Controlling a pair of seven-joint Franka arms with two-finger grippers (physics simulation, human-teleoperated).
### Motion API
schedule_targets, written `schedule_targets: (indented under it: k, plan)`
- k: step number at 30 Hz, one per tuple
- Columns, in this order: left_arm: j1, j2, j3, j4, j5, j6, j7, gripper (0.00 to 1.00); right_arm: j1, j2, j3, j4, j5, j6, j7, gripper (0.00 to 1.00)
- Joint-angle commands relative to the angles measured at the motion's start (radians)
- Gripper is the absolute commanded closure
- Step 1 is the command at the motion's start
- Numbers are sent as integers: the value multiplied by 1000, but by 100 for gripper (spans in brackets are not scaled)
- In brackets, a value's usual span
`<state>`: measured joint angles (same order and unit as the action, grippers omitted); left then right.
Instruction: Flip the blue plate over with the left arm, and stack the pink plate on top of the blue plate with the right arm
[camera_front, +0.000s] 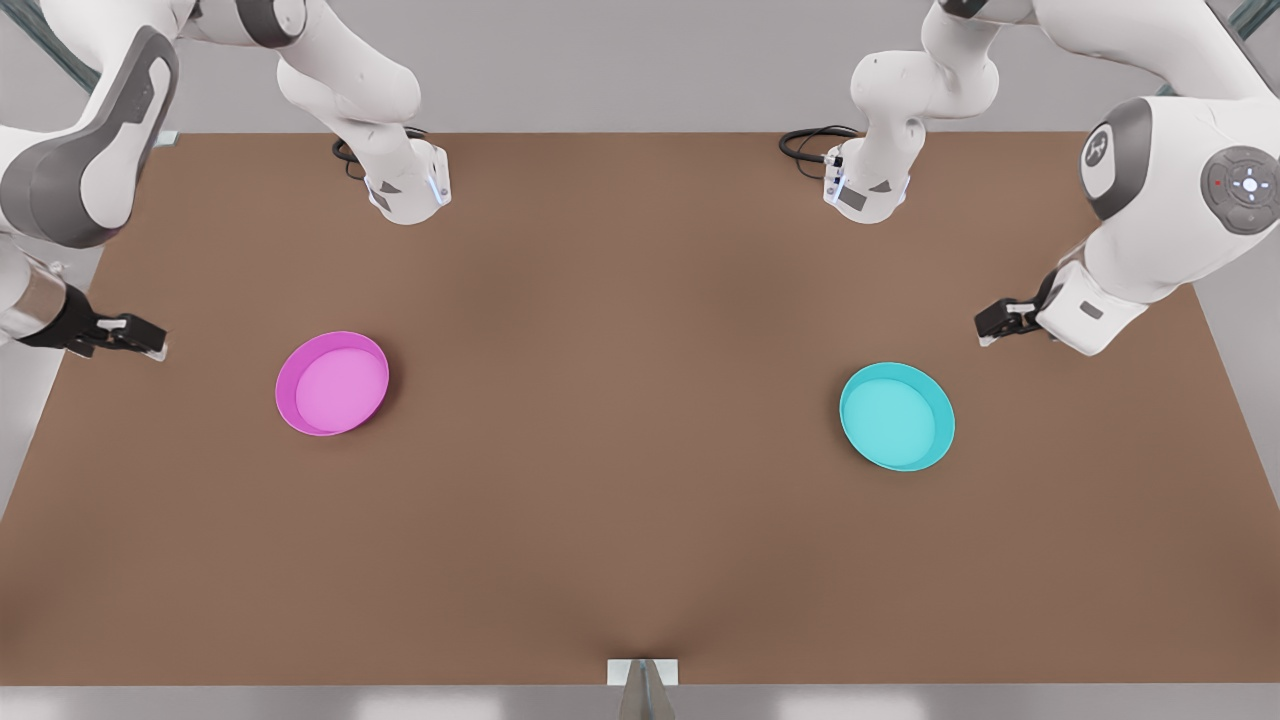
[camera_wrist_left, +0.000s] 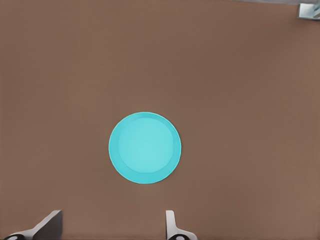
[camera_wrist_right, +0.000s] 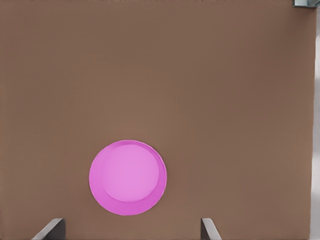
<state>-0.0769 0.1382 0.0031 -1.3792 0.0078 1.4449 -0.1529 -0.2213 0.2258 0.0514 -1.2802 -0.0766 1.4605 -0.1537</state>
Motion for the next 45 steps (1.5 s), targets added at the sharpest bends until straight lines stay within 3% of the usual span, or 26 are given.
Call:
schedule_targets:
  k: [1, 3, 5, 7, 9, 11, 16, 28, 32, 33, 34, 36, 40, 45]
  plan:
    - [-1, 0, 0, -1, -3, -5, -77, 0, -1, 4, 1, 1, 37, 60, -102, 0]
    - [5, 44, 2, -9, -5, 9, -99, 0, -1, 6, 1, 1, 37, 60, -102, 0]
    - [54, 158, 32, -95, -29, 156, -33, 0, -1, 7, 1, -1, 38, 60, -102, 0]
    - [111, 256, 34, -170, -183, 353, 245, 0, -1, 7, 1, -1, 37, 61, -102, 0]
    - [129, 325, 38, -199, -209, 414, 462, 0, 2, 7, 1, -4, 37, 61, -102, 0]
    - [149, 323, 48, -351, -227, 638, 679, 0, 2, 14, 1, -2, 38, 63, -102, 0]
    - [236, 402, 55, -353, -281, 638, 889, 0, -1, 15, 1, -4, 51, 63, -102, 0]
    - [238, 454, 63, -429, -288, 598, 1056, 0, -1, 23, 2, -10, 58, 64, -102, 0]
    - [238, 480, 66, -428, -322, 600, 940, 0, -3, 24, 2, -11, 58, 64, -102, 0]
    - [238, 482, 66, -428, -325, 601, 924, 6, -1, 24, 2, -11, 58, 64, -102, 0]
    - [236, 483, 66, -428, -325, 603, 923, 21, -3, 24, 2, -11, 58, 64, -102, 0]
    - [238, 485, 67, -426, -325, 603, 923, 37, -3, 24, 2, -10, 58, 64, -102, 0]
    - [236, 497, 66, -423, -325, 608, 909, 40, -3, 27, 2, -10, 58, 64, -101, 0]
    - [236, 505, 66, -419, -325, 611, 897, 57, -3, 27, 2, -11, 58, 64, -101, 0]
